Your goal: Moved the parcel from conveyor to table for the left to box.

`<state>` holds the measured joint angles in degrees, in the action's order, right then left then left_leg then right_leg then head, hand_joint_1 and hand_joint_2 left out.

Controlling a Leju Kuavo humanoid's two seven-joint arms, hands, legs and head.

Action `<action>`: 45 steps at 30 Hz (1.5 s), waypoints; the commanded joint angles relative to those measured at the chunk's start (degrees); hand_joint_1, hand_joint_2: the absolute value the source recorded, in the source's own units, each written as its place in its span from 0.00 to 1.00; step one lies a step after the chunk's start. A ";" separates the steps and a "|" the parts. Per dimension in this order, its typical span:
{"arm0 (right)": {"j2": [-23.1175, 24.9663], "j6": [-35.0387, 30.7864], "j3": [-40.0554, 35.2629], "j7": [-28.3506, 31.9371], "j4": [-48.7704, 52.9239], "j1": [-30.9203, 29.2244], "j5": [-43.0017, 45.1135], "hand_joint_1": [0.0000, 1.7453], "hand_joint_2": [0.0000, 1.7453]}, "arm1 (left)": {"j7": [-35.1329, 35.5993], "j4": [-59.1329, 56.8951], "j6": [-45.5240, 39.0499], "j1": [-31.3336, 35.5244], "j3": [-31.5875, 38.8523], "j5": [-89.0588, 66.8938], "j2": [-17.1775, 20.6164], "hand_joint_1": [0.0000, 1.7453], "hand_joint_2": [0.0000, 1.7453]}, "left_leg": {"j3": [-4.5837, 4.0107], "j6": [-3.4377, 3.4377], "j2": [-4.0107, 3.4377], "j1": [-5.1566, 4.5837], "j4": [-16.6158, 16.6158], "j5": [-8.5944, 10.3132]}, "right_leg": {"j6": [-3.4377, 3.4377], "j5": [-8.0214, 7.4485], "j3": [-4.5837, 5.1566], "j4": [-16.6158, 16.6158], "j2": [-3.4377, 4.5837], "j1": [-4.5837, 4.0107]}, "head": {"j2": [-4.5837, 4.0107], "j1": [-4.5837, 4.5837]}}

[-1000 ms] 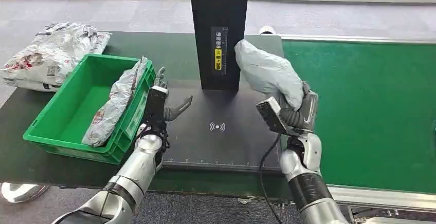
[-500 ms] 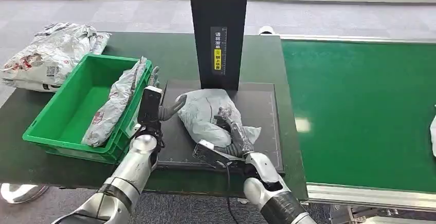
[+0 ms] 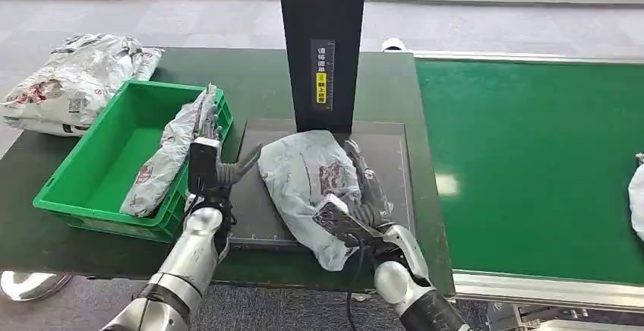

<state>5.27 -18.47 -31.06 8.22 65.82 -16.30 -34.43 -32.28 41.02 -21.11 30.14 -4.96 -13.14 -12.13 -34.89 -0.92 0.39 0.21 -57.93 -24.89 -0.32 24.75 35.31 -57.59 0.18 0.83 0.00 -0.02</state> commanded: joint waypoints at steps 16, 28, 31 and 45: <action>3.32 -0.92 19.62 19.91 6.41 4.22 27.42 0.00 1.00 | 3.24 -7.98 8.30 3.28 -12.02 -13.24 0.94 0.00 1.00 | 0.30 0.03 0.18 0.05 0.12 -0.03 | 0.03 0.07 -0.39 0.19 -0.24 -0.05 | 0.00 0.00; 5.39 2.75 25.14 18.15 2.28 2.42 24.19 0.00 1.00 | 16.39 -24.87 25.01 8.86 -30.35 -41.44 0.98 0.95 1.00 | 0.14 0.01 0.00 -0.01 0.04 -0.02 | 0.01 -0.02 -0.15 0.10 -0.02 0.02 | 0.00 0.00; 5.28 2.86 25.42 18.25 4.82 4.52 24.07 0.00 1.00 | 17.16 -24.28 23.95 9.31 -28.37 -40.51 1.29 1.00 1.00 | 0.24 0.02 0.08 0.00 0.06 -0.02 | -0.01 0.00 -0.32 0.13 -0.13 0.00 | 0.00 0.00; 6.26 0.97 27.44 17.04 9.72 8.71 23.04 0.00 1.00 | 20.16 -15.21 -4.81 14.88 -17.65 -36.97 1.13 1.00 1.00 | 0.41 0.06 0.11 0.03 0.02 -0.03 | -0.01 0.02 -0.49 0.10 -0.20 -0.03 | 0.00 0.00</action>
<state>10.25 -16.48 -8.65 25.79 72.85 -10.05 -11.15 -11.30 22.99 -10.89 40.47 -28.68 -51.47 -12.46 -34.47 -0.85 0.50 0.18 -57.94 -24.90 -0.36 24.74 34.83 -57.55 0.02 0.87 0.00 -0.02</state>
